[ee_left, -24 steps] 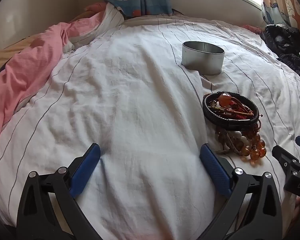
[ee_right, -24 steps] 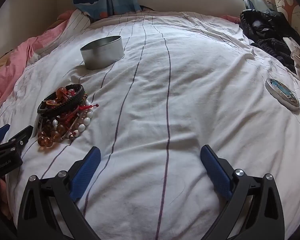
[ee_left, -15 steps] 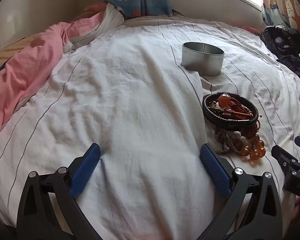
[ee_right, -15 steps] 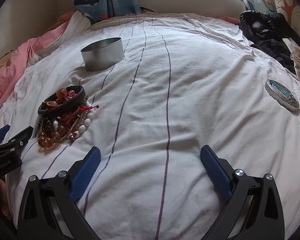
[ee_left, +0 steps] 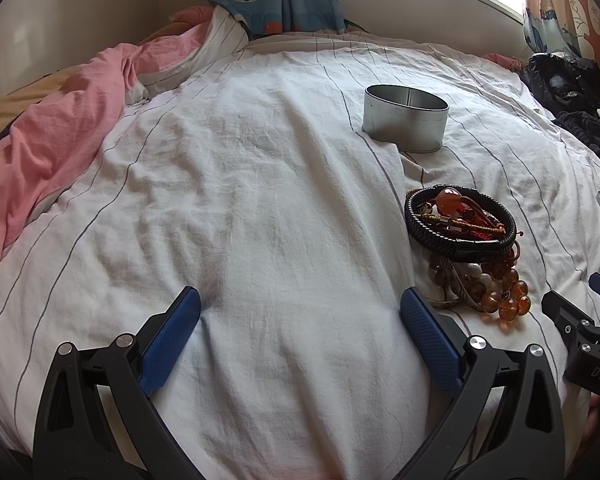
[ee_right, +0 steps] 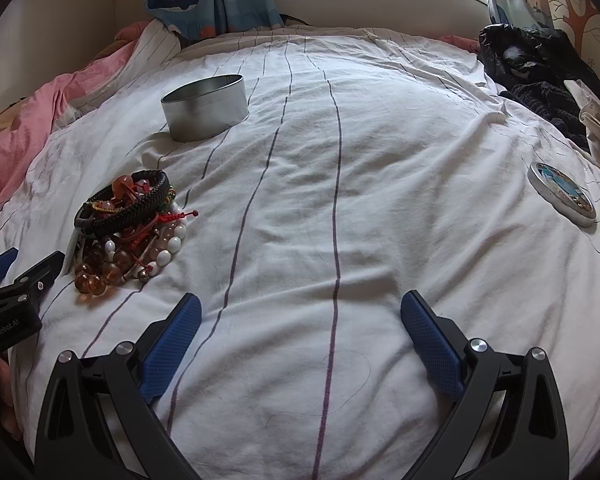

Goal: Organize jewelry

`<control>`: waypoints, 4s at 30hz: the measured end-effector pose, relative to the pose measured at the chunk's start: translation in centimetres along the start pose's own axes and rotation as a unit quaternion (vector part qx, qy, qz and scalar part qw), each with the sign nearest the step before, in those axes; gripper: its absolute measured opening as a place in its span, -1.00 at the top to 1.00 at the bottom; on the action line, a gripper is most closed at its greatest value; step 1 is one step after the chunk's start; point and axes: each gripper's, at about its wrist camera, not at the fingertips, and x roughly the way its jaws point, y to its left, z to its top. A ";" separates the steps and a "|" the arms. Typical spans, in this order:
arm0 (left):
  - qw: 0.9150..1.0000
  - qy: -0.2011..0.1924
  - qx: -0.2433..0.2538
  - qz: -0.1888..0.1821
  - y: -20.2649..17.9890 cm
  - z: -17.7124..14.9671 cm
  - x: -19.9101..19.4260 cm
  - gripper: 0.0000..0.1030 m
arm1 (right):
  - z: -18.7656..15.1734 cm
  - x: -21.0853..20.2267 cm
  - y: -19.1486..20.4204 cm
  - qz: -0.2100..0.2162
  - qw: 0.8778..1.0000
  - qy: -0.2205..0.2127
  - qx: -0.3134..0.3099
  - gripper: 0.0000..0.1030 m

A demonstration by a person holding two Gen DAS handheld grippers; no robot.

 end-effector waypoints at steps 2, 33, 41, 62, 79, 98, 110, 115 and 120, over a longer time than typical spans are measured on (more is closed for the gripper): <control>1.000 0.000 0.000 0.000 0.0 0.0 0.0 -0.88 | 0.0 0.0 0.0 0.000 1.000 0.000 0.000 -0.86; 1.000 0.010 -0.005 -0.007 0.5 0.2 0.3 -0.88 | 0.0 0.1 0.3 -0.005 1.000 0.001 -0.003 -0.86; 1.000 -0.007 -0.001 -0.007 0.2 0.0 -0.3 -0.88 | 0.0 0.2 0.3 -0.005 1.000 0.001 -0.004 -0.86; 0.999 -0.023 0.015 -0.036 -1.2 -0.1 -1.5 -0.88 | 0.0 0.2 0.3 -0.006 1.000 0.002 -0.004 -0.86; 0.999 -0.004 0.020 -0.029 -1.4 -0.3 -0.8 -0.88 | 0.0 0.3 0.4 -0.008 1.000 0.002 -0.005 -0.86; 0.999 -0.018 0.027 -0.026 -1.5 -0.2 -1.6 -0.88 | -0.1 0.2 0.1 -0.004 1.000 0.002 -0.003 -0.86; 0.994 -0.033 0.026 -0.099 -2.1 3.7 -3.5 -0.88 | 0.7 -1.0 -1.1 0.050 0.998 -0.011 0.029 -0.86; 0.989 -0.018 0.012 -0.145 -3.8 5.4 -2.2 -0.87 | 0.6 -0.9 -1.1 0.059 0.997 -0.009 0.039 -0.86; 0.988 -0.021 0.050 -0.141 -6.2 6.8 -0.5 -0.87 | 0.7 -0.8 -1.1 0.061 0.997 -0.007 0.041 -0.86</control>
